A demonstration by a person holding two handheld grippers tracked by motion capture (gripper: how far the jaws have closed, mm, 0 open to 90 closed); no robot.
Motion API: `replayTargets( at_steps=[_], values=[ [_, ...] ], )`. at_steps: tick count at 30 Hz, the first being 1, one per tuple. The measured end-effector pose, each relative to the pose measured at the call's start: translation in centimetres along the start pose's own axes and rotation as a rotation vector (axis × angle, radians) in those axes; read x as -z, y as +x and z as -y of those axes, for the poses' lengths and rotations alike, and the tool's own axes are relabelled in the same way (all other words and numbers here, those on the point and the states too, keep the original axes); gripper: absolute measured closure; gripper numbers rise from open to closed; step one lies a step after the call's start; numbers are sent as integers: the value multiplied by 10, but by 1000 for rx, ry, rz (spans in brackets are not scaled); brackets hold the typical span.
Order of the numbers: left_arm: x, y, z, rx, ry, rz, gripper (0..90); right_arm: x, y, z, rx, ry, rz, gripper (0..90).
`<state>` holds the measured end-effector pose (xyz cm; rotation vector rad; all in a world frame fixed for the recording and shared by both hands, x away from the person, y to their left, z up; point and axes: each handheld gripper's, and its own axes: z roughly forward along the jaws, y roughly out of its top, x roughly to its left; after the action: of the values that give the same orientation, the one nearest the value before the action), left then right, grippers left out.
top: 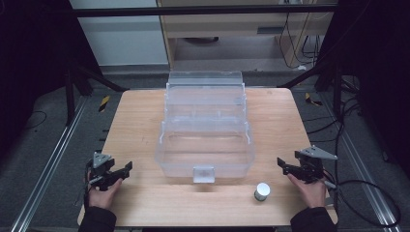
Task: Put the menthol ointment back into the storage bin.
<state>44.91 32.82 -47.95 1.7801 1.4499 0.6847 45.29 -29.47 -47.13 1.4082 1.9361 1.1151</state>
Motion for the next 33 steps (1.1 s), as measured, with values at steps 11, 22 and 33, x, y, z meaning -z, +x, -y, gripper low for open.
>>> replayTargets(
  at_steps=[11, 22, 33],
  values=[
    [3, -2, 0, -14, 0, -13, 261, 14, 10, -20, 87, 73, -100, 281],
    [2, -3, 0, -23, 6, -5, 262, 27, 29, -48, 217, 124, -179, 273],
    [2, -6, 0, -35, 13, -1, 262, 33, 43, -67, 349, 226, -220, 290]
  ],
)
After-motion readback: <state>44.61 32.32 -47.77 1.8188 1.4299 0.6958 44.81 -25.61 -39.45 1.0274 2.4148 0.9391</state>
